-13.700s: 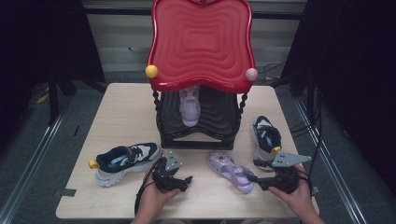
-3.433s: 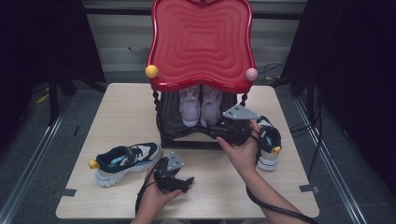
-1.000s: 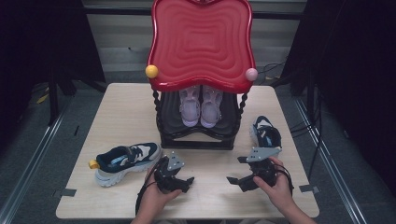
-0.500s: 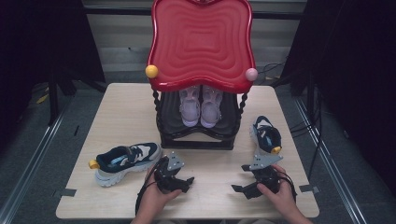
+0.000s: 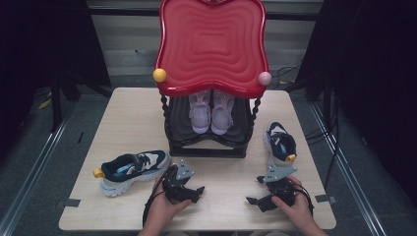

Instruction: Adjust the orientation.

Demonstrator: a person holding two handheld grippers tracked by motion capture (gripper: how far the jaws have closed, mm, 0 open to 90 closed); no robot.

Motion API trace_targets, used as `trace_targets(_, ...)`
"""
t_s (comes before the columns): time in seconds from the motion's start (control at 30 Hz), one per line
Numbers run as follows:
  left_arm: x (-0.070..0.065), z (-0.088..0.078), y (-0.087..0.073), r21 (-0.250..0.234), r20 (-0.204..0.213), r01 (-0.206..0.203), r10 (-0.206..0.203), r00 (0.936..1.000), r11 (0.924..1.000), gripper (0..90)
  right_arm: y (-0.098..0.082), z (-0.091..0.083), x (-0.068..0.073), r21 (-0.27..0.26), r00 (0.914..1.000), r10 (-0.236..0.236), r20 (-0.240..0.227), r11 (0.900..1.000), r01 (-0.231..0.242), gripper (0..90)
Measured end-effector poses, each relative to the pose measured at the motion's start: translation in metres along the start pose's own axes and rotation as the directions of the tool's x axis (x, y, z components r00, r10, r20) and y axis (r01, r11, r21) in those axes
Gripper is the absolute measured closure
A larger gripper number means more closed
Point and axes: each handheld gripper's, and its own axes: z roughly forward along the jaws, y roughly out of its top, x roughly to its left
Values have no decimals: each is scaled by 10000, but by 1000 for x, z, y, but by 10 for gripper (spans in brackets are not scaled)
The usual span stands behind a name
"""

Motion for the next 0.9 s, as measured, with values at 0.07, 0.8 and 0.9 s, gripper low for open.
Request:
trace_targets(0.07, 0, 0, 0, 7, -3, -3, 3, 10000, 10000, 154, 0, 1, 0, -38, 10000, -63, 24, 10000, 63, 135)
trace_targets(0.8, 0, -1, 4, 309, 107, -35, 31, 9999, 9995, 161, -5, 3, 1, -361, 9986, -485, 206, 9981, 492, 109)
trace_targets(0.9, 0, -2, 6, 507, 256, -92, 79, 9996, 9987, 185, -5, 3, 1, -359, 9986, -484, 192, 9981, 491, 108)
